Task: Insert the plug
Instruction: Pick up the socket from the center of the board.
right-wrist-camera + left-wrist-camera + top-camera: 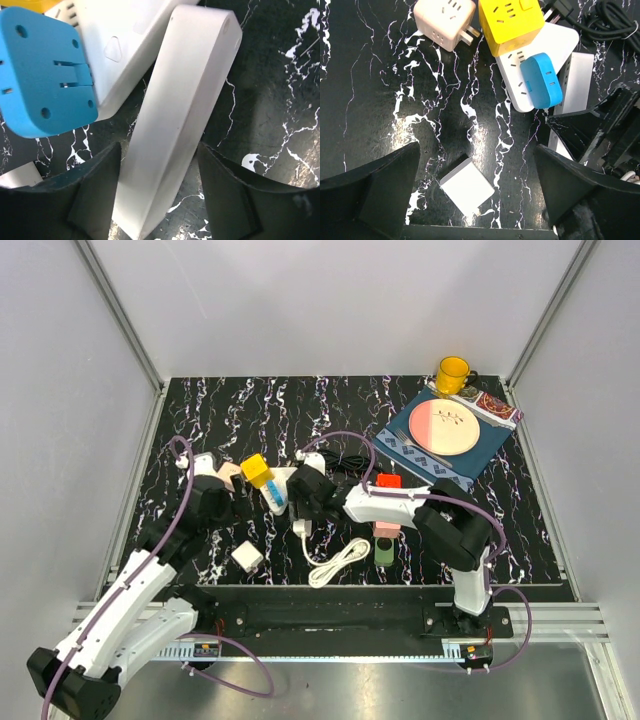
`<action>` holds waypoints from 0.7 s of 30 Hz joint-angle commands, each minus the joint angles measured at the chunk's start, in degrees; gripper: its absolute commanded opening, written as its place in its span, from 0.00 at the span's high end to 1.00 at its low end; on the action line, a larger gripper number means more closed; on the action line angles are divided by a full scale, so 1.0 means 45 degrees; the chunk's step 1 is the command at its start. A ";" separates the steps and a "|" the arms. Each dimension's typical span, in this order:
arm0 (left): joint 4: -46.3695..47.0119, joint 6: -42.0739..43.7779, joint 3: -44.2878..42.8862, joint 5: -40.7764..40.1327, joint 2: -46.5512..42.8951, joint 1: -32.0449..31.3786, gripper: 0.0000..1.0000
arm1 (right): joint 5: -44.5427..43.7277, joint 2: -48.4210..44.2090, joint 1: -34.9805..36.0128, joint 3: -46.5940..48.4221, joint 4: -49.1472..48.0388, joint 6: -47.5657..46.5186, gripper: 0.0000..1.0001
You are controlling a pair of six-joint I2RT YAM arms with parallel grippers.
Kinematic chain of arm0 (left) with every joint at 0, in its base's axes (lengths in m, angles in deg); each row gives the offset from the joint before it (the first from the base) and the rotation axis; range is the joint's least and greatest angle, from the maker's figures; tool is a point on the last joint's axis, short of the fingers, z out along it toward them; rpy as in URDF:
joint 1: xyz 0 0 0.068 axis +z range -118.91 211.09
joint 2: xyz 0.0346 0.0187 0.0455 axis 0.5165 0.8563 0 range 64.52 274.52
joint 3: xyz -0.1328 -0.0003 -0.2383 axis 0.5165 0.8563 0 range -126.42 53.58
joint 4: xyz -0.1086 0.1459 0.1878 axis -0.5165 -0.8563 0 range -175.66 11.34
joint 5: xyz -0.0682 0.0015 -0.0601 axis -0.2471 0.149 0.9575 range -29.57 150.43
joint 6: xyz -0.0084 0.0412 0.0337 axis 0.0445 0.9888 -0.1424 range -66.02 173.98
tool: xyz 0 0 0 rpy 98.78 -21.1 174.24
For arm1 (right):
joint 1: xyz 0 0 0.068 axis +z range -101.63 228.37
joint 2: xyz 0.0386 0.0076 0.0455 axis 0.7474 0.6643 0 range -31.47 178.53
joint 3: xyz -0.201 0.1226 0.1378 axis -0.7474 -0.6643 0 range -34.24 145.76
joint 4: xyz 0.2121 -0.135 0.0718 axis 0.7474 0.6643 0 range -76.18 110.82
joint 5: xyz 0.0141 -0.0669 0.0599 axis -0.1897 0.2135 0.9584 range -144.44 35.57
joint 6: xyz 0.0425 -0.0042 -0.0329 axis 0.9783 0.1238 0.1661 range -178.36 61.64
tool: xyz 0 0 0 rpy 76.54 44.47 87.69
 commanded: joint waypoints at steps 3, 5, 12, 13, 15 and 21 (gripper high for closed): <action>0.0979 0.0422 -0.0095 -0.0322 -0.0489 0.0069 0.01 | -0.1039 -0.0096 0.0108 0.0443 0.0798 0.0194 0.60; 0.1037 0.0501 -0.0192 -0.0342 -0.0606 0.0069 0.01 | -0.0883 -0.0486 0.0127 0.0482 0.0858 0.0175 0.79; 0.1017 0.0852 -0.1245 -0.1180 -0.1951 0.0069 0.01 | -0.0219 -0.2653 0.0400 0.1222 0.0137 -0.0157 0.99; 0.0999 0.0969 -0.1383 -0.1337 -0.2090 0.0069 0.01 | -0.0063 -0.2926 0.0420 0.1360 -0.0349 -0.0196 1.00; 0.0959 0.1552 -0.2120 -0.1998 -0.2711 0.0069 0.01 | 0.1103 -0.3162 0.0517 0.1808 -0.1826 -0.0216 0.99; 0.0706 0.2161 -0.2946 -0.2549 -0.3067 0.0069 0.01 | 0.1873 -0.3650 0.0557 -0.0255 -0.7237 0.1403 1.00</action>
